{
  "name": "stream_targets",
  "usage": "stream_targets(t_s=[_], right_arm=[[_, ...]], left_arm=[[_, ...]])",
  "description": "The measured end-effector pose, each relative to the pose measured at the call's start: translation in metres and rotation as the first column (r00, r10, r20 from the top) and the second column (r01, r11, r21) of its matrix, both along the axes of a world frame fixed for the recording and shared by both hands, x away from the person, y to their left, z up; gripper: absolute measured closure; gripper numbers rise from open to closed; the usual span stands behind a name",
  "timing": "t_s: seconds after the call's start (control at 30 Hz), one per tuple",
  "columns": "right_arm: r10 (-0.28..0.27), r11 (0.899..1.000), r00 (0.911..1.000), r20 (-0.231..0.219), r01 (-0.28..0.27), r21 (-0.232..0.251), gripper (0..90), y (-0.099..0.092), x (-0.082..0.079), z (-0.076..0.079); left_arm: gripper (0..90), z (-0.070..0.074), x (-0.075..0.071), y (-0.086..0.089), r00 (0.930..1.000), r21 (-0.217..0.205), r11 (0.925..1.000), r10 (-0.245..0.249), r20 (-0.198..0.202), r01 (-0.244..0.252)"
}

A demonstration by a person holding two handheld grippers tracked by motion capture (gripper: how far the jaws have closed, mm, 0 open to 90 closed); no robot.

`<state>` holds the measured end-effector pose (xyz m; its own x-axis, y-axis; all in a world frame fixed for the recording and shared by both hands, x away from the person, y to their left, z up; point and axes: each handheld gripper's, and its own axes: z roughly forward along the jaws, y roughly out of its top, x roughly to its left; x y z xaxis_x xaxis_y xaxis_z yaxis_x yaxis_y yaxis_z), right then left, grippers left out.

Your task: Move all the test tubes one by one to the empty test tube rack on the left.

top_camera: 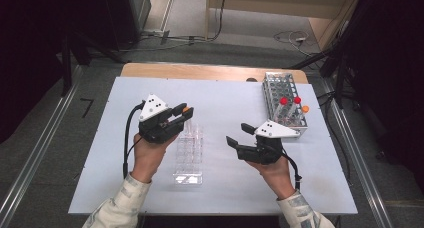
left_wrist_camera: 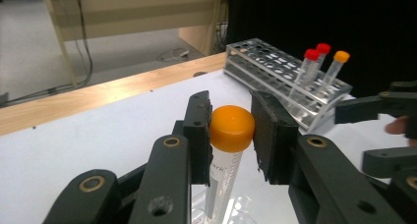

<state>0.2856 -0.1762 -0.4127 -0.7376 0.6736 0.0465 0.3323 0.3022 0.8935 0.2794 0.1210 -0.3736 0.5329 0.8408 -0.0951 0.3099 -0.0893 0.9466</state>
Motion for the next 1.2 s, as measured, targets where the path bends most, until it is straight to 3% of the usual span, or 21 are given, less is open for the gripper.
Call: stream_targets(t_s=[0.33, 0.7, 1.2], right_arm=[[-0.011, 1.000, 0.9999, -0.003, 0.011, -0.003, 30.4, -0.002, 0.001, -0.001], [-0.015, 1.000, 0.9999, 0.000, 0.015, -0.015, 30.5, -0.002, 0.001, -0.002], [-0.026, 1.000, 0.9997, -0.001, 0.026, -0.016, 30.6, -0.003, 0.002, -0.002]], left_arm=[[70.3, -0.021, 0.007, -0.007, 0.9993, 0.028, 0.9989, 0.037, 0.003, -0.037], [70.1, -0.044, 0.008, -0.013, 0.9977, 0.077, 0.9958, 0.051, -0.043, -0.048], [65.6, -0.050, 0.009, -0.014, 0.9965, 0.075, 0.9965, 0.042, -0.072, -0.037]])
